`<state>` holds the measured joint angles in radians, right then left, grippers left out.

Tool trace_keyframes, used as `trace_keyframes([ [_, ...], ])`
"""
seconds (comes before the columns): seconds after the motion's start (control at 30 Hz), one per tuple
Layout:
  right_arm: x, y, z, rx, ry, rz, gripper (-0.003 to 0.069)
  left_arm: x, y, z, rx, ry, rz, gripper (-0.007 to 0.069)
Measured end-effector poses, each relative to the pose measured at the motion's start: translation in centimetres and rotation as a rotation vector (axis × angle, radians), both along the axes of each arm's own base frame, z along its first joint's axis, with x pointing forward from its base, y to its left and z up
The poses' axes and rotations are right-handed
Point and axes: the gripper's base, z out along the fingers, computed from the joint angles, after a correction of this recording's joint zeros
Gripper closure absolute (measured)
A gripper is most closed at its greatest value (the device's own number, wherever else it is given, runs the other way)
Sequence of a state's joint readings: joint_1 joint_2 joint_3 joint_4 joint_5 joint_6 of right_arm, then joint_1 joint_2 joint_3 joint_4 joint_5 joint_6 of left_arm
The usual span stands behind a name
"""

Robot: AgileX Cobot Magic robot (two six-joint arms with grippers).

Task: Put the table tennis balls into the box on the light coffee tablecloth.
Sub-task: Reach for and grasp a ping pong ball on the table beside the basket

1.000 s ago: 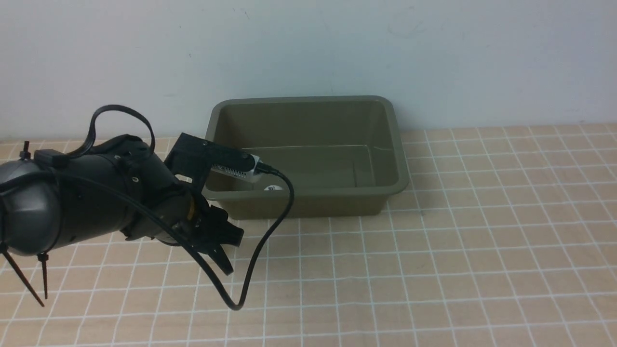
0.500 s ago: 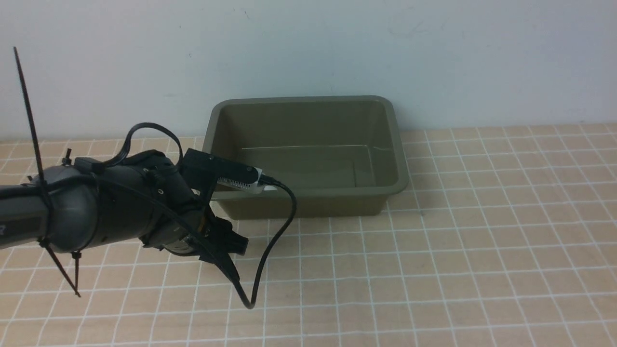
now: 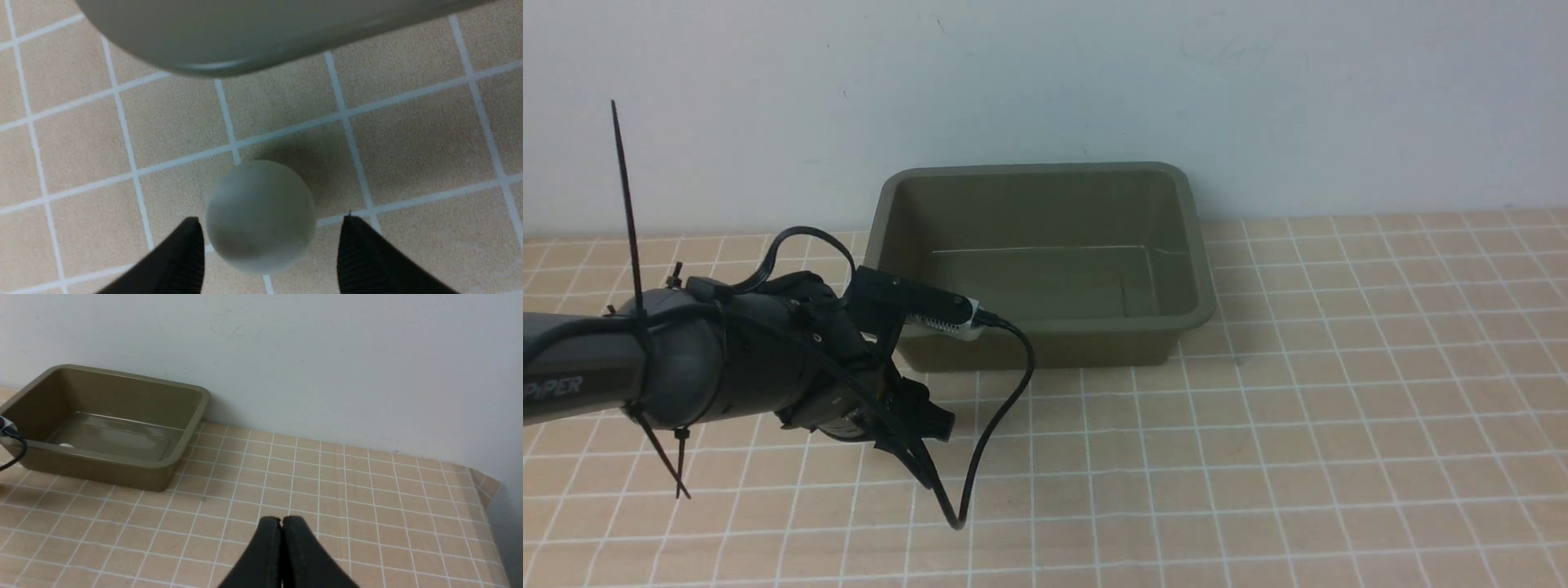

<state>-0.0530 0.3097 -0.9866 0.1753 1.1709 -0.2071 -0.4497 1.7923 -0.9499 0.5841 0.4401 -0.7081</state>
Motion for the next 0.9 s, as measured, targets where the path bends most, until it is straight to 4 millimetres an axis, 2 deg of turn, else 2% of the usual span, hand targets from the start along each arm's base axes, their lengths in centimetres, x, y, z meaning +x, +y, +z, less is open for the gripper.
trace_keyframes([
  [0.17,0.0,0.0,0.0,-0.001,0.0,0.003,0.0677,0.3,0.3,0.0,0.002,-0.023,0.016,0.0262],
  [0.37,0.0,0.0,0.0,-0.007,-0.001,0.008,0.0677,0.8,1.6,-0.1,0.001,-0.023,0.067,0.0281],
  [0.73,0.0,0.0,0.1,-0.011,-0.01,0.009,0.0677,1.0,1.5,-0.2,-0.023,-0.029,0.063,0.0284],
  [0.9,0.0,0.0,0.1,-0.011,-0.012,0.009,0.0677,1.1,1.5,-1.1,-0.017,-0.005,0.066,0.0284],
])
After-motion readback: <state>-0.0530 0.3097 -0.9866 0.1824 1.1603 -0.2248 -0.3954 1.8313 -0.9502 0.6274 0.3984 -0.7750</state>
